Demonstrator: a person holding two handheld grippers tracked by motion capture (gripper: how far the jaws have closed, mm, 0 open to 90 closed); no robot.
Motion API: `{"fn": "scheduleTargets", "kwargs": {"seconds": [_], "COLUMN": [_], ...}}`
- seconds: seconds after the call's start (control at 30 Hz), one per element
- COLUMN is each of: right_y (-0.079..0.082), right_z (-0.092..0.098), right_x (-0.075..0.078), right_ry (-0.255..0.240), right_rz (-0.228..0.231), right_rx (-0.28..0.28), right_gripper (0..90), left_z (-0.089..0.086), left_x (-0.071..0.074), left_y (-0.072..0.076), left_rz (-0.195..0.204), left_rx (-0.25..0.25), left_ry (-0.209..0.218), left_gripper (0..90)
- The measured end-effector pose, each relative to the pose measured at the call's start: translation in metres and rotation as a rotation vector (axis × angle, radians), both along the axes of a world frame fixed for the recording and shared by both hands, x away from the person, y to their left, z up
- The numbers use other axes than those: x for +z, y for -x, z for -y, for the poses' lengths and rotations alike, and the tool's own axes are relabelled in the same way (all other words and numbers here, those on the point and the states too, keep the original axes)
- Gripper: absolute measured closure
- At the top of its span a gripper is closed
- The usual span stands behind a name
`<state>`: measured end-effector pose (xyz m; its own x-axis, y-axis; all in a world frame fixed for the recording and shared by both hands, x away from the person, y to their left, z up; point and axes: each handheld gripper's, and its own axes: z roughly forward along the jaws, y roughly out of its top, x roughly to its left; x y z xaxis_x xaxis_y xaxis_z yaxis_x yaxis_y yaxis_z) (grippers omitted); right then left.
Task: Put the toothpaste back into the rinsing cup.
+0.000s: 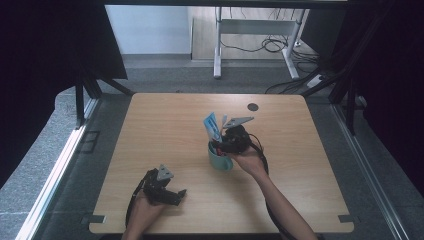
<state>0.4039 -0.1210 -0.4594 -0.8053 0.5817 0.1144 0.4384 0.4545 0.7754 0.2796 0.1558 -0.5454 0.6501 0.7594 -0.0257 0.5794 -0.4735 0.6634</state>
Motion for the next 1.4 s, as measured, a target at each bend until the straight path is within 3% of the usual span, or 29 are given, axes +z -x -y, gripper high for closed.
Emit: {"fn": "scheduleTargets", "kwargs": {"seconds": [0.27, 0.63, 1.4], "right_y": [0.0002, 0.0, 0.0083], "right_z": [0.0019, 0.002, 0.0007], "right_x": [-0.001, -0.0044, 0.005], "right_ry": [-0.015, -0.015, 0.025], "right_rz": [-0.011, -0.021, 0.015], "right_rx": [-0.004, 0.001, 0.007], "right_gripper": [66.4, 54.3, 34.7], "left_z": [0.0, 0.0, 0.0001], "left_x": [0.0001, 0.0, 0.0], "left_y": [0.0, 0.0, 0.0], "left_rz": [-0.001, -0.001, -0.001], "left_rx": [0.0, 0.0, 0.001], "left_ry": [0.0, 0.0, 0.001], "left_gripper": [0.0, 0.0, 0.0]}}
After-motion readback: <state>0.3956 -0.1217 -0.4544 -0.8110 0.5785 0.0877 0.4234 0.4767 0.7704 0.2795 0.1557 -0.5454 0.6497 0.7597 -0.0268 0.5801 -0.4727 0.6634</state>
